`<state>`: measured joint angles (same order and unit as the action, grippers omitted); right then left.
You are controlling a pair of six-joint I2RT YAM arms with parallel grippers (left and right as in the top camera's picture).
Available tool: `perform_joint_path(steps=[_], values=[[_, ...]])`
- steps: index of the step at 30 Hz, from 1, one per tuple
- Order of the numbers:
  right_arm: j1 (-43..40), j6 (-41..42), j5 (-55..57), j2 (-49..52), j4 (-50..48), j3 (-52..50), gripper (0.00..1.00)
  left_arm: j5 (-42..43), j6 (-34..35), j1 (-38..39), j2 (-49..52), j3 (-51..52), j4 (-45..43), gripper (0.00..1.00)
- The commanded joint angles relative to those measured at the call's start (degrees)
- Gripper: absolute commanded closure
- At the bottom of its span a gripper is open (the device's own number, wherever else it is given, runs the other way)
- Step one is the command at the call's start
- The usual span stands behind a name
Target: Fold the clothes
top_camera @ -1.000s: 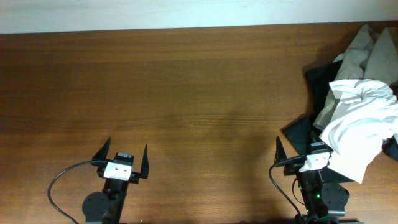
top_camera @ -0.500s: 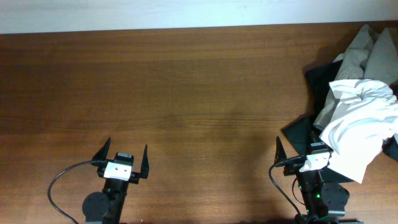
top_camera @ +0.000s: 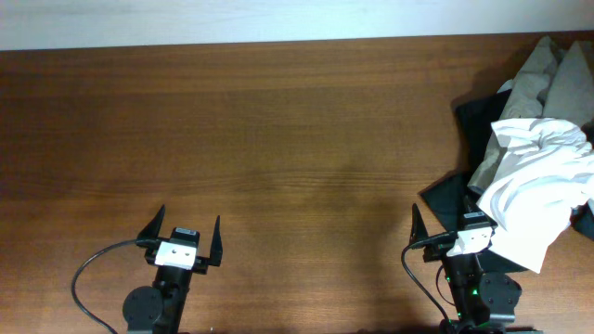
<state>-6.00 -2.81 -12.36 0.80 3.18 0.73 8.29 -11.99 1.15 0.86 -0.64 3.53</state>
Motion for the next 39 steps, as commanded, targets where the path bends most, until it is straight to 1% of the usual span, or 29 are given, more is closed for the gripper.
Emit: perform_joint_path(steps=[1, 3, 5, 6, 7, 8, 10, 12, 13, 14, 15, 17, 18, 19, 20, 22, 23, 25, 29, 31, 32, 35, 37, 39], values=[[0.0, 0.24, -1.14, -0.44, 0.07, -0.42, 0.01, -0.81, -0.28, -0.15, -0.09, 0.09, 0.44, 0.01], [0.0, 0.28, -1.16, -0.44, -0.13, -0.42, 0.01, -0.66, -0.28, -0.15, -0.09, 0.09, -0.04, 0.01], [-0.02, 3.63, 0.98, -0.39, 0.11, -0.39, 0.01, -0.48, -0.17, -0.15, -0.09, 0.07, -0.42, 0.01], [-0.02, 5.7, 2.6, -0.39, 0.35, -0.35, 0.01, -0.2, 1.55, -0.15, -0.09, 0.07, -1.31, 0.01], [-0.02, 10.4, 5.84, -0.28, 2.05, 1.14, 0.01, -0.17, 5.73, -0.2, -0.09, -0.15, -1.66, 0.01], [-0.02, 11.32, 7.3, 0.5, 2.75, 2.67, 0.01, -0.17, 8.26, -0.2, -0.07, -0.61, -0.92, 0.01], [-0.07, 11.98, 9.49, 4.68, 6.08, 7.23, 0.01, -0.2, 8.55, -0.2, 0.66, -2.34, 0.81, 0.01], [-0.07, 11.93, 10.14, 15.56, 10.27, 15.72, 0.01, -0.24, 8.52, -0.2, 5.03, -7.8, 5.79, 0.01], [-0.07, 11.89, 10.14, 25.51, 14.01, 22.84, 0.01, -0.66, 8.52, -0.2, 10.16, -11.78, 7.48, 0.01], [-0.07, 11.89, 10.36, 31.17, 17.05, 27.28, 0.02, -0.61, 8.52, -0.2, 14.25, -14.71, 8.79, 0.01], [-0.07, 11.87, 11.45, 42.21, 24.74, 36.7, 0.01, -0.66, 8.44, -0.2, 19.21, -18.38, 10.95, 0.01], [-0.07, 11.85, 11.78, 55.54, 34.62, 49.13, 0.01, -0.63, 7.58, -0.2, 32.24, -27.47, 15.89, 0.01], [-0.07, 11.89, 11.76, 63.49, 39.34, 55.87, 0.01, -0.59, 7.58, -0.2, 41.35, -34.21, 19.91, 0.01], [-0.07, 11.67, 13.22, 70.38, 44.72, 61.09, 0.01, -0.5, 7.58, -0.2, 48.46, -39.76, 23.54, 0.01], [-0.09, 12.17, 16.63, 74.9, 47.54, 63.21, 0.01, -0.33, 7.58, -0.2, 54.49, -44.57, 26.97, 0.01], [-1.36, 17.51, 21.92, 78.29, 49.81, 63.3, 0.01, 1.64, 7.69, -0.2, 60.59, -48.0, 28.7, 0.01], [-3.37, 19.96, 23.54, 79.23, 51.23, 63.3, 0.01, 1.99, 7.69, -0.2, 61.99, -48.04, 28.7, 0.01], [-8.02, 20.06, 23.17, 79.3, 51.63, 63.28, 0.01, 1.97, 7.69, -0.2, 62.4, -48.04, 28.61, 0.01], [-12.2, 19.67, 22.34, 79.36, 49.94, 63.17, 0.01, 1.97, 7.69, -0.2, 62.4, -48.04, 28.26, 0.01], [-14.32, 20.44, 23.76, 80.41, 48.37, 63.06, 0.16, 1.97, 7.69, -0.2, 62.4, -48.04, 28.26, 0.01], [-14.71, 20.94, 23.37, 81.79, 46.95, 63.01, 0.19, 1.97, 7.69, -0.2, 62.4, -48.04, 28.26, 0.01], [-14.71, 20.96, 23.39, 87.69, 44.83, 63.01, 0.39, 1.97, 7.69, -0.2, 62.4, -48.04, 28.24, 0.01], [-14.73, 20.96, 23.56, 92.17, 42.36, 63.01, 0.6, 1.97, 7.69, -0.2, 62.4, -48.04, 28.24, 0.01], [-14.71, 20.94, 23.61, 93.48, 40.79, 63.01, 0.8, 1.97, 7.69, -0.2, 62.4, -48.04, 28.24, 0.01]])
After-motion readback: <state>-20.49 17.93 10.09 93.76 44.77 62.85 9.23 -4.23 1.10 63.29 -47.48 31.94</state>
